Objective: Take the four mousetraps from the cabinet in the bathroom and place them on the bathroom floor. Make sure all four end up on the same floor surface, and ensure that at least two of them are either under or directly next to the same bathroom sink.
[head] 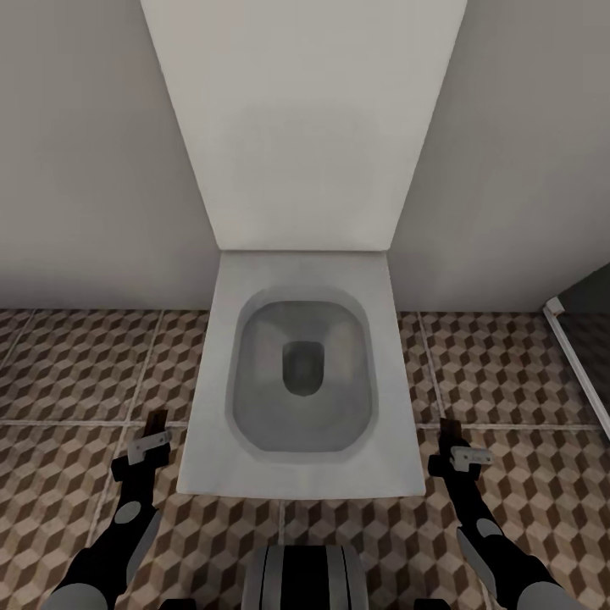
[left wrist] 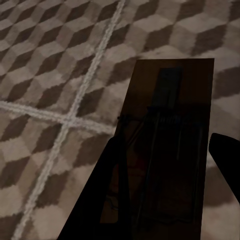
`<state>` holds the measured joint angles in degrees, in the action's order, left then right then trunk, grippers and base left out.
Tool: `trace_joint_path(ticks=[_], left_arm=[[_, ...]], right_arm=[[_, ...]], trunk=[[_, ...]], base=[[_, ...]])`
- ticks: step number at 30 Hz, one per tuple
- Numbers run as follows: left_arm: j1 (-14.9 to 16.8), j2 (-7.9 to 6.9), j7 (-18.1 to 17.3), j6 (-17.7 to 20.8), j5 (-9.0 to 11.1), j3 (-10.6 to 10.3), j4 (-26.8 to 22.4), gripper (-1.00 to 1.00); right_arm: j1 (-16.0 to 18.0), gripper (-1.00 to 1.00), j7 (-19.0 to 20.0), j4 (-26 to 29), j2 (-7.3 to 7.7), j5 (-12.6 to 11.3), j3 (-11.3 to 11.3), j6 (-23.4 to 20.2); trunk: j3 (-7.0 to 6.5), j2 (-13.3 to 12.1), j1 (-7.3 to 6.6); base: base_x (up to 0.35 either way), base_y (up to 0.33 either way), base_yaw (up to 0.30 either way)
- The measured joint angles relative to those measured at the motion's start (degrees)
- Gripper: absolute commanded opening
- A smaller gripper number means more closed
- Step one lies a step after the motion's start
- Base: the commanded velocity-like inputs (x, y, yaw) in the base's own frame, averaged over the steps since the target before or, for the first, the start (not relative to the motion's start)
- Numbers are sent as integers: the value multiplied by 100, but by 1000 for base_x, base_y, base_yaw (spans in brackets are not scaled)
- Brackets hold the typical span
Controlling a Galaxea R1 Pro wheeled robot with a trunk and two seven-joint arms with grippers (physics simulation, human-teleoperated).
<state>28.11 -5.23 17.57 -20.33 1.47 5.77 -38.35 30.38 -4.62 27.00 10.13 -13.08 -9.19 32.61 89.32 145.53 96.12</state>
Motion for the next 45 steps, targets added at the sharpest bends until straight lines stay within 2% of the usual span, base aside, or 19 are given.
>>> trace_joint_path(ticks=[3, 10, 33, 35, 39, 45], left_arm=[[0, -8, 1, 2, -2, -4, 0, -100], [0, -20, 4, 8, -9, -10, 1, -100], [0, -3, 4, 13, -11, -9, 0, -100], [0, -3, 4, 10, -11, -9, 0, -100], [0, -4, 4, 8, -11, -9, 0, -100], [0, 4, 5, 4, -6, -9, 0, -100]], right_arm=[[0, -100, 2, 0, 0, 0, -25, -2], [2, -100, 9, 0, 0, 0, -43, -11], [2, -100, 28, 0, 0, 47, -42, 35], [1, -100, 51, 0, 0, 56, -39, 148], [0, -100, 83, -5, 0, 23, -33, 691], [0, -100, 91, -84, 0, 7, -36, 900]], trunk=[[0, 0, 0], [154, 9, 18], [155, 9, 18], [155, 9, 18], [155, 9, 18], [155, 9, 18]], base=[[0, 0, 0], [0, 0, 0], [0, 0, 0], [0, 0, 0], [0, 0, 0], [0, 0, 0]])
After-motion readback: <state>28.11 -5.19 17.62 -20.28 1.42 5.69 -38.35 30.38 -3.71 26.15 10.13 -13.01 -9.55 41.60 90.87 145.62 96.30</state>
